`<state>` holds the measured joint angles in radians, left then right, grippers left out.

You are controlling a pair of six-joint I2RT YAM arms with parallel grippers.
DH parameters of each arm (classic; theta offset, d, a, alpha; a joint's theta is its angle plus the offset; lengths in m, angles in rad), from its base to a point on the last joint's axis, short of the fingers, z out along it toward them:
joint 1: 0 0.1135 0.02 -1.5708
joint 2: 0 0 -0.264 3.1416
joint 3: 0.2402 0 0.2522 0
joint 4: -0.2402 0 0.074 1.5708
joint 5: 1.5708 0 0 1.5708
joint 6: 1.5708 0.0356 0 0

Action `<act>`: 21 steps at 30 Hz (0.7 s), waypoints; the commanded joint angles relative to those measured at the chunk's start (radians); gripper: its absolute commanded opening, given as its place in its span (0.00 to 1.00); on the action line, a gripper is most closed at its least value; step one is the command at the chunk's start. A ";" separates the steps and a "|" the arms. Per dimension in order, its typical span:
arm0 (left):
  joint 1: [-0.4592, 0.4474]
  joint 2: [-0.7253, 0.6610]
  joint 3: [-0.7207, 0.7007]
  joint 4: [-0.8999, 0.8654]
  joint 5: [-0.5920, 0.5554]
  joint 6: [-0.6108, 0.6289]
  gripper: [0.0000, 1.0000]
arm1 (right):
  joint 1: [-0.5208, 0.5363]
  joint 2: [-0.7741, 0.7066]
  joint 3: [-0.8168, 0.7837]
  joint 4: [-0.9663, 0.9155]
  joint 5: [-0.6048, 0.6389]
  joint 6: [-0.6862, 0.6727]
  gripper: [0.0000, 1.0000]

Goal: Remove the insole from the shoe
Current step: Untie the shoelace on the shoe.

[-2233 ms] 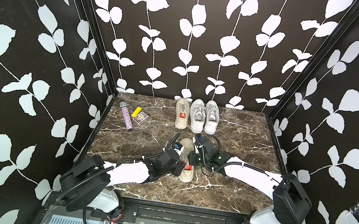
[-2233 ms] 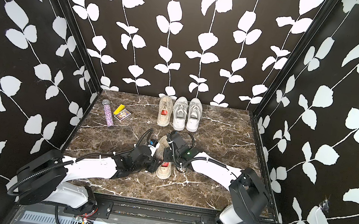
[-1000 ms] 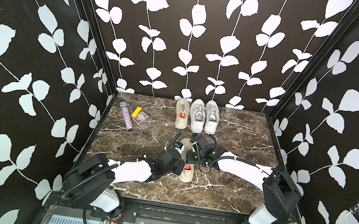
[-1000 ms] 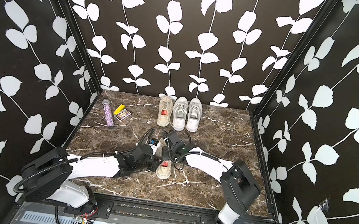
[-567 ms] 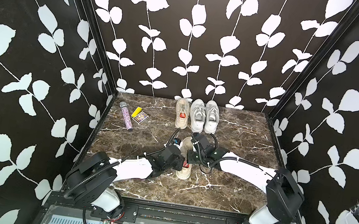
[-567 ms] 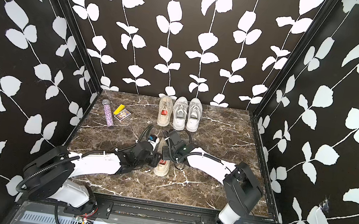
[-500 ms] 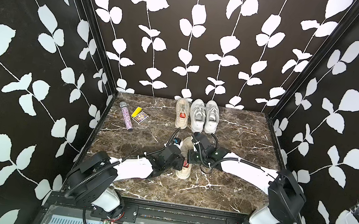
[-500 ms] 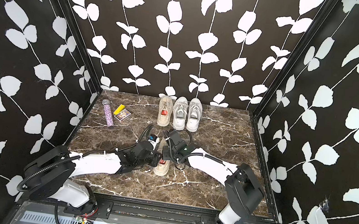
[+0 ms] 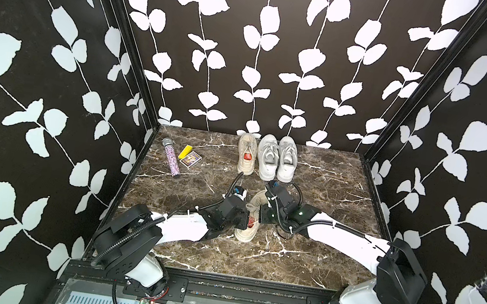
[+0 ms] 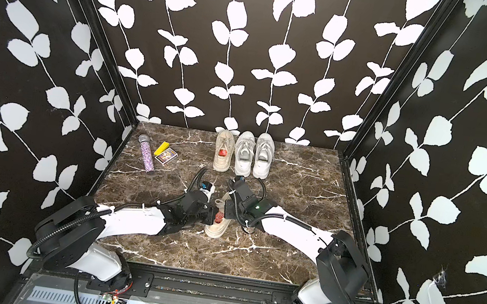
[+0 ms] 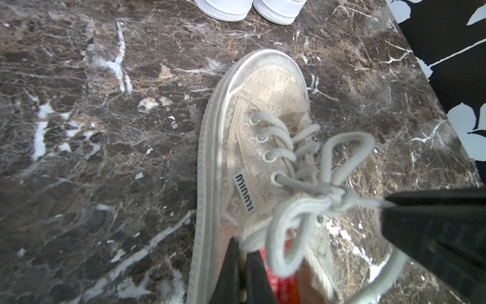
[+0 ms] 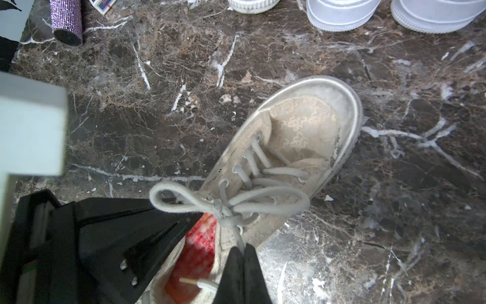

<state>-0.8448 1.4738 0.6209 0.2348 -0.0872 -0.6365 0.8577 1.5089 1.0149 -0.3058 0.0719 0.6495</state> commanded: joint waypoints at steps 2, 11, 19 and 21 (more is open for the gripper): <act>0.021 -0.012 -0.005 -0.027 -0.064 -0.033 0.00 | 0.003 -0.061 -0.023 -0.026 0.079 0.016 0.00; 0.035 -0.029 -0.026 -0.029 -0.083 -0.051 0.00 | -0.024 -0.131 -0.077 -0.078 0.178 0.026 0.00; 0.040 -0.036 -0.032 -0.027 -0.085 -0.054 0.00 | -0.067 -0.192 -0.108 -0.100 0.213 0.031 0.00; 0.042 -0.038 -0.036 -0.026 -0.086 -0.055 0.00 | -0.084 -0.213 -0.118 -0.111 0.223 0.028 0.00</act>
<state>-0.8276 1.4658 0.6121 0.2390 -0.0921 -0.6628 0.8013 1.3384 0.9119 -0.3607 0.2077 0.6659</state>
